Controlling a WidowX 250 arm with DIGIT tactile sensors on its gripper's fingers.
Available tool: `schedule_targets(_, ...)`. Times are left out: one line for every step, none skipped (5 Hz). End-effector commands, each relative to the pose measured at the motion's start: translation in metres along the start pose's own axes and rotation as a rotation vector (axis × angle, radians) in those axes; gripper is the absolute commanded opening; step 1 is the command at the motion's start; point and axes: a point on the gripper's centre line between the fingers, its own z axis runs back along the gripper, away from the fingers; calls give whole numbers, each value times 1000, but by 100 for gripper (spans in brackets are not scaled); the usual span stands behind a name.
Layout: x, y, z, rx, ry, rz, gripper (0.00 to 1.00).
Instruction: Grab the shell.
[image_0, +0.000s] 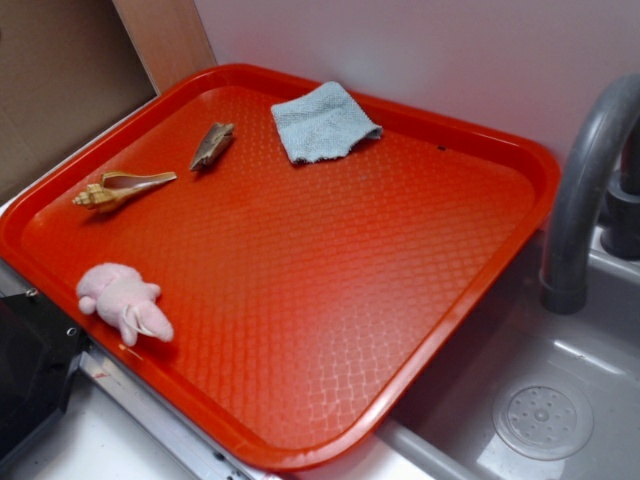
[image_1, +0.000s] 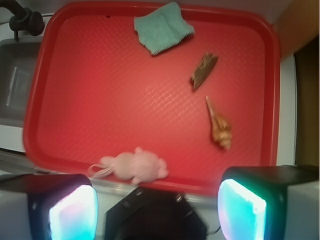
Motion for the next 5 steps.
schedule_targets(14, 47, -41, 69, 14, 4, 100)
schedule_targets(20, 56, -62, 125, 39, 9, 100)
schedule_targets(24, 59, -98, 131, 99, -5, 100)
schedule_targets(23, 64, -125, 176, 153, -16, 100)
schedule_targets(20, 75, -148, 186, 213, -14, 100)
